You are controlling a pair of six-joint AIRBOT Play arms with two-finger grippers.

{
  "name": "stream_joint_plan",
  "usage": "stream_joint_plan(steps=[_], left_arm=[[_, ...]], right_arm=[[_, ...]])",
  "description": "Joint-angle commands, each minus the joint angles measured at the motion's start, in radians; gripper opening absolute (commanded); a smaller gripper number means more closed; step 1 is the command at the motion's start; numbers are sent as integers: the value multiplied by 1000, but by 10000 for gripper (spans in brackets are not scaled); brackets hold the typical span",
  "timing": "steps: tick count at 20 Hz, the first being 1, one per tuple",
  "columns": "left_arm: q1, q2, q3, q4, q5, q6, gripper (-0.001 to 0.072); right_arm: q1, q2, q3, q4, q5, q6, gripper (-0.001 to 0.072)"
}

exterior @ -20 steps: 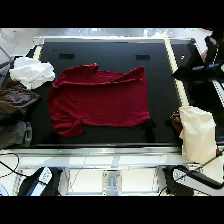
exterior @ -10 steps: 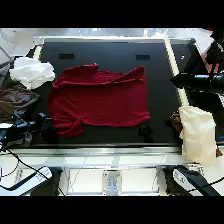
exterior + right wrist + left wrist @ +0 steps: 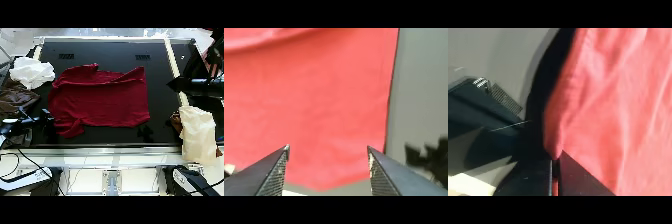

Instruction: Fold the shirts.

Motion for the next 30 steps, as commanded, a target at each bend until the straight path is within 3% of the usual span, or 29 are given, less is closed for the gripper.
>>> stream_joint_plan(steps=[1, 3, 4, 7, 9, 10, 14, 21, 27, 28, 29, 30], left_arm=[[-56, -14, 32, -65, -13, 42, 18], [-56, 3, 39, -77, -14, 42, 18], [-55, 18, 39, -77, -14, 43, 18], [-55, 60, 39, -77, -14, 43, 18], [-55, 80, 39, -77, -14, 43, 18], [-55, 87, 39, -77, -14, 43, 18], [-55, 89, 39, -77, -13, 43, 18], [-55, 89, 39, -77, -13, 43, 18], [-55, 89, 39, -77, -13, 55, 18], [-55, 89, 39, -77, -13, 55, 18], [-55, 89, 39, -77, -13, 55, 18], [-55, 89, 39, -77, -17, 55, 18]], right_arm=[[92, 2, -185, 14, -14, 77, 558], [171, 6, -398, 51, -129, 204, 557], [206, 17, -512, 139, -215, 244, 556], [300, 61, -814, 499, -504, 219, 551], [309, 80, -912, 694, -676, 218, 383], [307, 80, -928, 726, -689, 221, 384], [309, 74, -928, 703, -639, 222, 397], [309, -82, -917, 772, -805, 216, 396], [309, -242, -759, 773, -830, 145, 379], [309, -267, -733, 773, -830, 145, 301], [309, -285, -713, 773, -827, 145, 92], [309, -290, -695, 773, -813, 143, 17]])
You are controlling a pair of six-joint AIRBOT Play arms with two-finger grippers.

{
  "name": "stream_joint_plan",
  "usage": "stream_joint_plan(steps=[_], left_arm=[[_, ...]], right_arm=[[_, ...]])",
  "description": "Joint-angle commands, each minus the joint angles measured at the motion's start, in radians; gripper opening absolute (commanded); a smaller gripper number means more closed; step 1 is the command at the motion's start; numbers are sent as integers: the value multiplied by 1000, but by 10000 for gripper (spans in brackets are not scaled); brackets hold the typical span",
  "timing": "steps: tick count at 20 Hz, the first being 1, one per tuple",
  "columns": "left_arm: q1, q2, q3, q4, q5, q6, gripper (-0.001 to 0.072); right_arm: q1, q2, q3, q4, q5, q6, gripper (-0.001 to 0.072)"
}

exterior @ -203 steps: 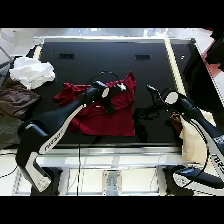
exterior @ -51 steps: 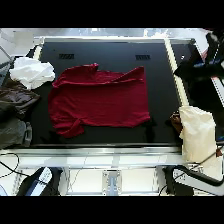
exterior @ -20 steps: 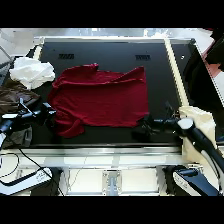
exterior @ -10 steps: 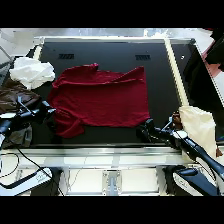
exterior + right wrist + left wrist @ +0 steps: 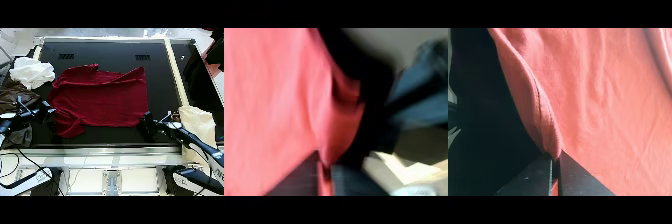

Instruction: Fold the shirts.

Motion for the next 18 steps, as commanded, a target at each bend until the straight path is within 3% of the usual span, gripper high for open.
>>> stream_joint_plan(steps=[1, 4, 7, 9, 11, 13, 15, 18], left_arm=[[0, 6, 2, 0, -11, 1, 18], [3, 122, 13, 0, -69, 66, 17], [38, 362, 60, 1, -184, 64, 17], [69, 552, 123, 19, -243, 60, 16], [101, 724, 229, 92, -240, -10, 15], [116, 829, 391, 261, -240, -76, 16], [116, 845, 579, 378, -236, -124, 15], [116, 750, 837, 405, -267, -124, 16]], right_arm=[[0, -43, 81, 6, 45, -40, 16], [-2, 80, 135, -26, 133, -159, 15], [-2, 336, 211, -233, 272, -167, 15], [-2, 542, 288, -401, 401, -107, 15], [-2, 745, 383, -599, 449, 61, 15], [-2, 914, 529, -806, 460, 201, 12], [-2, 983, 713, -985, 511, 269, 11], [-2, 918, 975, -1166, 644, 271, 11]])
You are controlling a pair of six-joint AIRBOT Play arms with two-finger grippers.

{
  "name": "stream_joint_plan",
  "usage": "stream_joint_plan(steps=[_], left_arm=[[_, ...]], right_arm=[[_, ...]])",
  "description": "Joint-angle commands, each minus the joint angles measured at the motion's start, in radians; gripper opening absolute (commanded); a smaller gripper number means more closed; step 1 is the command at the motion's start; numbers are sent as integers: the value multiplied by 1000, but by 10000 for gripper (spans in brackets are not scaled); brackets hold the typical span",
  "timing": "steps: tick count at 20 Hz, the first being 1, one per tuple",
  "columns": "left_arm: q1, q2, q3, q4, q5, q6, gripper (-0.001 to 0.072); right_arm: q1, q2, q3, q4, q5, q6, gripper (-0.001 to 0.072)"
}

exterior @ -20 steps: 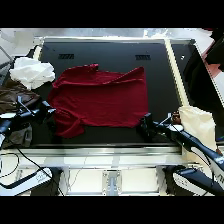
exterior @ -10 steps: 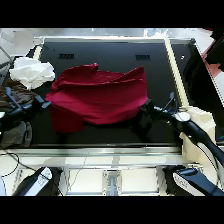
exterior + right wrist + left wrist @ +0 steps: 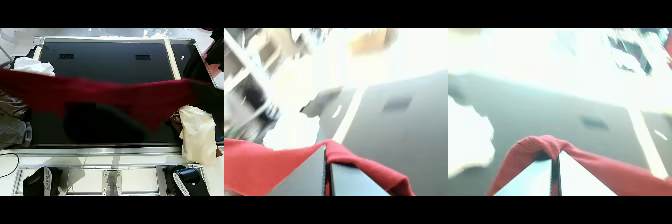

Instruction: Fold the shirts.

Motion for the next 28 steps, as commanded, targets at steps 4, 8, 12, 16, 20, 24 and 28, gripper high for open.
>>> stream_joint_plan(steps=[4, 8, 12, 16, 20, 24, 28], left_arm=[[6, -206, 391, -7, -117, -32, 16], [-13, -421, 387, -76, -281, -25, 16], [-207, -675, 325, 106, -335, 9, 15], [-411, -968, 246, 412, -89, -31, 16], [-485, -1239, 246, 425, 93, -82, 16], [-500, -1294, 246, 425, 178, -138, 16], [-496, -1199, 246, 426, 68, -137, 16]], right_arm=[[0, -204, 344, -345, 155, -32, 10], [0, -528, 342, -357, 163, -64, 10], [0, -879, 342, -343, 150, -64, 10], [0, -1161, 342, -341, -24, -80, 11], [0, -1352, 342, -336, -172, -73, 11], [-59, -1383, 376, -337, -217, -27, 11], [-120, -1377, 481, -325, 74, -95, 11]])
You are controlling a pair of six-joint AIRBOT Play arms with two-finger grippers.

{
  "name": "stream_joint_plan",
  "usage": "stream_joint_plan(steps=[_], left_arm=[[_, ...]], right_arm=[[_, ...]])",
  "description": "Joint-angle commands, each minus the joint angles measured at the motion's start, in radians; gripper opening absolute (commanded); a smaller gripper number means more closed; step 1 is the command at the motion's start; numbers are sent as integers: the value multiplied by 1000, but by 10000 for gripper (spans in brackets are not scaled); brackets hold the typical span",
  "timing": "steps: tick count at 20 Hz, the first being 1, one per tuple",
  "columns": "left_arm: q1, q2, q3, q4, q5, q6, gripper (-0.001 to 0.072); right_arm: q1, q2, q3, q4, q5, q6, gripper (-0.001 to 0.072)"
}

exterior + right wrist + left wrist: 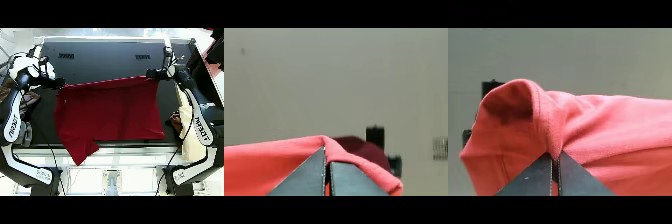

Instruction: Fold the shirts.

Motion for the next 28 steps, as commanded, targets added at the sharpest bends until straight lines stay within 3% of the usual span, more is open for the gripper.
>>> stream_joint_plan(steps=[1, 3, 7, 13, 25, 26, 27, 28], left_arm=[[-5, 54, -1, 16, -92, -13, 16], [-6, 89, -7, 35, -157, -13, 16], [-16, 107, -103, 35, -260, -13, 16], [-27, 108, -290, 34, -198, -13, 16], [-28, 107, -294, 57, -186, -13, 18], [-27, 107, -294, 49, -186, -14, 61], [-27, 109, -294, 40, -187, -13, 320], [-27, 116, -294, 31, -188, -14, 625]], right_arm=[[-29, -1, 47, 4, 201, -71, 11], [1, 1, 47, 3, 291, -114, 12], [78, 1, -6, 3, 324, -115, 12], [89, 1, -103, -19, 314, -111, 12], [30, -2, -229, 3, 311, -85, 24], [33, 1, -229, 11, 310, -90, 128], [38, 6, -229, 15, 315, -89, 386], [44, 23, -229, 13, 330, -92, 529]])
